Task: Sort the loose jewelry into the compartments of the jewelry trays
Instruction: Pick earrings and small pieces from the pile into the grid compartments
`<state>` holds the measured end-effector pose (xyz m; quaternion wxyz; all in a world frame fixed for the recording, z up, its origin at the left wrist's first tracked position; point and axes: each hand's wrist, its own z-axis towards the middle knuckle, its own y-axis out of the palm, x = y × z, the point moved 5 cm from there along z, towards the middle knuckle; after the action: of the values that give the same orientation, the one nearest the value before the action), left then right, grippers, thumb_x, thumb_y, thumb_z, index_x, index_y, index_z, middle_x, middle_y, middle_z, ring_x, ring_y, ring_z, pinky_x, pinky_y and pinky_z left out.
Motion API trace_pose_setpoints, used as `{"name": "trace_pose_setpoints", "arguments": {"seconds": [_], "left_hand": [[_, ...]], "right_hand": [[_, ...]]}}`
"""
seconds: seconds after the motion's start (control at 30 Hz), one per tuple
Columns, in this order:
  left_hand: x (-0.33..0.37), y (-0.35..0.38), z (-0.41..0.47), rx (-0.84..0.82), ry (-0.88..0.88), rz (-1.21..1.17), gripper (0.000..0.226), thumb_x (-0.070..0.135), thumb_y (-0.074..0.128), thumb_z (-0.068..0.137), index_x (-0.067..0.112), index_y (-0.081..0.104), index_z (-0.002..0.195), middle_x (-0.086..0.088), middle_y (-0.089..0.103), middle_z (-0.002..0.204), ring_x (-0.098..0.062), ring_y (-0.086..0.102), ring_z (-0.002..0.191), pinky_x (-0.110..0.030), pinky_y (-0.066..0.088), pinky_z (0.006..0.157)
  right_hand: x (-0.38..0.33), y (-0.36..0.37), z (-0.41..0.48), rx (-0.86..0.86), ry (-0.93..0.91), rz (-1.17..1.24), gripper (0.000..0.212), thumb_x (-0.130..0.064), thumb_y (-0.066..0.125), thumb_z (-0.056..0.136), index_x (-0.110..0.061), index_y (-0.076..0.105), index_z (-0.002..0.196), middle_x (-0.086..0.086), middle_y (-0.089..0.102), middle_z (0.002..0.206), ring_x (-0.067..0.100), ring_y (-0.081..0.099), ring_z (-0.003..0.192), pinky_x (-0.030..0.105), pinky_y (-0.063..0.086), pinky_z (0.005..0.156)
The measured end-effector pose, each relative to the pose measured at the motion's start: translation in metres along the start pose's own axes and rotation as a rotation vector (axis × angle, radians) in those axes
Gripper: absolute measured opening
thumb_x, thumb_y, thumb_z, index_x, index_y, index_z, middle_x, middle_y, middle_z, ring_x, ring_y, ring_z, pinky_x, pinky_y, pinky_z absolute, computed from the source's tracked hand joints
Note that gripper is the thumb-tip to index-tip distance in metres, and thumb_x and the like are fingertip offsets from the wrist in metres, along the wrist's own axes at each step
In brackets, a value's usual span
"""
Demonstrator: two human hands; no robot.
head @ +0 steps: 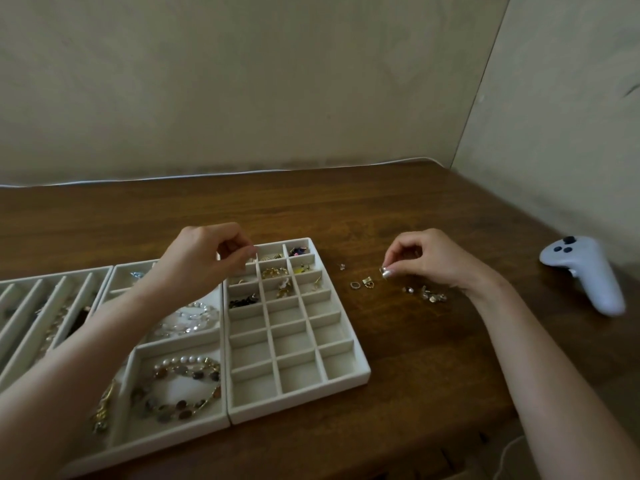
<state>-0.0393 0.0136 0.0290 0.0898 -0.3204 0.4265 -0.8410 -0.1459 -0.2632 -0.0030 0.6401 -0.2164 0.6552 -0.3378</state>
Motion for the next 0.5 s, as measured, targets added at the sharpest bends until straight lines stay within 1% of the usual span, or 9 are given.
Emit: {"name": "trace_pose_setpoints", "arguments": {"seconds": [0.1, 0.17, 0.23, 0.37, 0.43, 0.5], "left_hand": [[0.001, 0.0, 0.0, 0.005, 0.0, -0.005, 0.005, 0.015, 0.064, 0.084, 0.016, 0.066, 0.08, 0.008, 0.064, 0.067, 0.006, 0.058, 0.07, -0.003, 0.04, 0.06], [0.001, 0.0, 0.0, 0.001, -0.003, -0.001, 0.005, 0.015, 0.064, 0.084, 0.017, 0.065, 0.08, 0.008, 0.064, 0.067, 0.007, 0.058, 0.069, -0.003, 0.041, 0.06], [0.001, 0.001, 0.0, -0.004, -0.001, 0.003, 0.005, 0.015, 0.063, 0.084, 0.016, 0.065, 0.08, 0.008, 0.064, 0.068, 0.009, 0.057, 0.066, -0.003, 0.04, 0.059], [0.001, 0.001, 0.0, -0.006, 0.001, 0.004, 0.004, 0.014, 0.063, 0.084, 0.016, 0.065, 0.082, 0.007, 0.064, 0.068, 0.01, 0.057, 0.066, -0.002, 0.041, 0.059], [0.001, 0.001, 0.0, -0.012, 0.001, 0.003, 0.005, 0.015, 0.063, 0.084, 0.018, 0.064, 0.081, 0.008, 0.064, 0.068, 0.009, 0.058, 0.069, -0.002, 0.041, 0.06], [0.001, 0.0, 0.0, -0.011, -0.003, 0.001, 0.006, 0.015, 0.063, 0.084, 0.02, 0.063, 0.08, 0.009, 0.064, 0.068, 0.009, 0.058, 0.068, -0.002, 0.041, 0.06]], "right_hand": [[-0.027, 0.011, -0.004, -0.002, -0.128, 0.192, 0.011, -0.017, 0.075, 0.073, -0.017, 0.068, 0.082, -0.005, 0.069, 0.083, 0.007, 0.064, 0.079, 0.02, 0.049, 0.07], [-0.043, 0.024, -0.005, -0.039, -0.19, 0.243, 0.011, -0.015, 0.075, 0.074, -0.015, 0.068, 0.082, -0.003, 0.069, 0.081, 0.01, 0.064, 0.077, 0.02, 0.051, 0.07], [-0.052, 0.037, -0.004, -0.071, -0.224, 0.231, 0.011, -0.014, 0.075, 0.075, -0.014, 0.068, 0.084, 0.0, 0.068, 0.083, 0.011, 0.063, 0.078, 0.021, 0.052, 0.071], [-0.054, 0.049, -0.001, -0.093, -0.223, 0.154, 0.015, -0.018, 0.075, 0.076, -0.018, 0.068, 0.089, -0.004, 0.064, 0.084, 0.005, 0.057, 0.075, 0.019, 0.048, 0.069], [-0.048, 0.038, -0.001, -0.018, -0.19, 0.146, 0.019, -0.022, 0.075, 0.075, -0.023, 0.068, 0.093, -0.003, 0.063, 0.085, 0.005, 0.056, 0.074, 0.018, 0.048, 0.067], [-0.034, 0.015, -0.003, 0.067, -0.134, 0.15, 0.018, -0.022, 0.074, 0.075, -0.025, 0.069, 0.092, -0.005, 0.064, 0.084, 0.0, 0.056, 0.071, 0.014, 0.046, 0.065]]}}
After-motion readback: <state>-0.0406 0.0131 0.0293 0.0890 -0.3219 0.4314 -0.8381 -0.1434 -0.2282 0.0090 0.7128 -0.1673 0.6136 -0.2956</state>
